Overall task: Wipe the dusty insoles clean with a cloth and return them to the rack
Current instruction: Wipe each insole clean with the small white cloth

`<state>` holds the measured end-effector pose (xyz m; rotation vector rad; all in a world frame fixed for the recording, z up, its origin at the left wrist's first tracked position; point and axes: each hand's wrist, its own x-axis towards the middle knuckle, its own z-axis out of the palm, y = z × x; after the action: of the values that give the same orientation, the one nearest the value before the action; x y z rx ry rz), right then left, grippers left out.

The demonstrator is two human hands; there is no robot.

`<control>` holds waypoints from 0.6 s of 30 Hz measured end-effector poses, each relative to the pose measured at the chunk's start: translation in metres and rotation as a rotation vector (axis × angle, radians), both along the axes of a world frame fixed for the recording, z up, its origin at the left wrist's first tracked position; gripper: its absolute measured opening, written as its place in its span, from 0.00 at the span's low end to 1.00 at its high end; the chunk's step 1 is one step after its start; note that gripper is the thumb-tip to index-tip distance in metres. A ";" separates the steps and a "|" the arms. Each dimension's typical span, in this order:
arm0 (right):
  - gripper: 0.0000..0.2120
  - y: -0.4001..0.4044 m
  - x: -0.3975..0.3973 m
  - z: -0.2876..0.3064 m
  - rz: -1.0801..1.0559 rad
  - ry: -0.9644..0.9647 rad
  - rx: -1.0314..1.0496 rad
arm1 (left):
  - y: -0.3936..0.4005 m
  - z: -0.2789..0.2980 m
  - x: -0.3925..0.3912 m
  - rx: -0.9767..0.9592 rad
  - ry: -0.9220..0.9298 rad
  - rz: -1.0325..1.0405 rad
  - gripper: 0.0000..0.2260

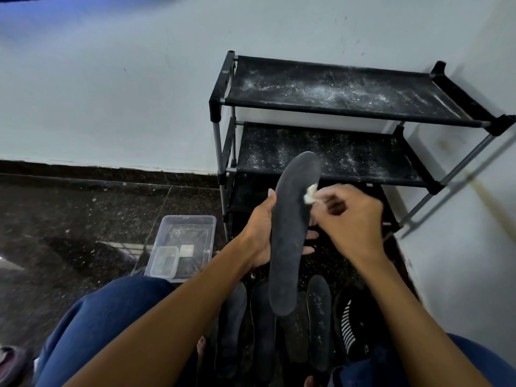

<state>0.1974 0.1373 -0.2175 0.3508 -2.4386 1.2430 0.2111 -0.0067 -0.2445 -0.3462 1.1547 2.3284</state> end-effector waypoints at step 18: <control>0.06 0.014 -0.010 -0.005 -0.243 0.005 0.223 | -0.001 -0.001 0.000 -0.024 0.001 -0.048 0.36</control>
<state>0.1874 0.1513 -0.2228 0.1103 -2.5309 0.8722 0.2108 -0.0081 -0.2450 -0.3227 1.1799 2.2756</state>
